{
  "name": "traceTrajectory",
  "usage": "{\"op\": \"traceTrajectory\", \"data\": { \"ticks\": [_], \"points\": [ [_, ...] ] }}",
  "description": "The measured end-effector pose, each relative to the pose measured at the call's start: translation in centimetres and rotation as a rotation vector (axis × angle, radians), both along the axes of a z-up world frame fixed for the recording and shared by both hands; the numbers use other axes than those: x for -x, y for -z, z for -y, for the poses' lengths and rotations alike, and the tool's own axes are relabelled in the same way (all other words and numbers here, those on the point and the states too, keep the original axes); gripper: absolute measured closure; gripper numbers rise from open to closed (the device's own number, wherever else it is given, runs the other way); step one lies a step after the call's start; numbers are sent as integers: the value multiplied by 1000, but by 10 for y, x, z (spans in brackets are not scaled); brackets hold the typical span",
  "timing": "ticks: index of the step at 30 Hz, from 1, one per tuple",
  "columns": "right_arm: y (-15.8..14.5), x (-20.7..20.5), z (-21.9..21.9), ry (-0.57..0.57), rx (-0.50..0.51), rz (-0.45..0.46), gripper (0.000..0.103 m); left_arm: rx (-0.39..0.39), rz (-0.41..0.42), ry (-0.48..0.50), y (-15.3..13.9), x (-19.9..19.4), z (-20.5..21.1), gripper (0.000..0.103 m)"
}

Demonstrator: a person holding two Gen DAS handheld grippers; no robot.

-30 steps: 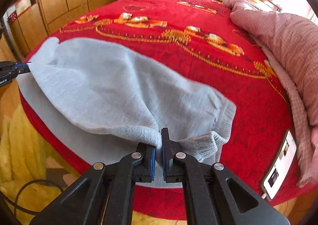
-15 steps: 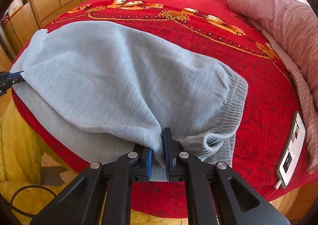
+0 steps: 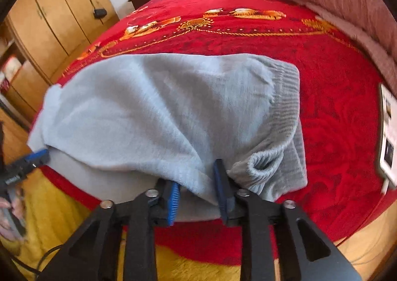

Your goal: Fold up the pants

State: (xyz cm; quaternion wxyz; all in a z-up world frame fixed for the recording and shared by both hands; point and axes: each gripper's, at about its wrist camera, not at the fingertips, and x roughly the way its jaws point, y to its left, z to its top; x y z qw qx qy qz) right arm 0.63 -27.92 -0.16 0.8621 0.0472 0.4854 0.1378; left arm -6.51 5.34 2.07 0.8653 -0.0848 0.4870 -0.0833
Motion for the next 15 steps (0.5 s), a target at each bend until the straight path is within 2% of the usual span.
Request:
{"op": "traceTrajectory", "data": {
  "ticks": [4,7,11,15],
  "points": [
    [-12,20,3,66,-23,23,63,81,-50,-37,6,5,-5,52],
    [-18,36,3,107,-49,49,46,108,-59,-44,8,5,-4,52],
    [-13,48,5,141,-117,35,45,108,-45,-49,6,4,-1,52],
    [-5,49,8,175,-215,21,45,159,-32,-57,2,2,-2,52]
  ]
}}
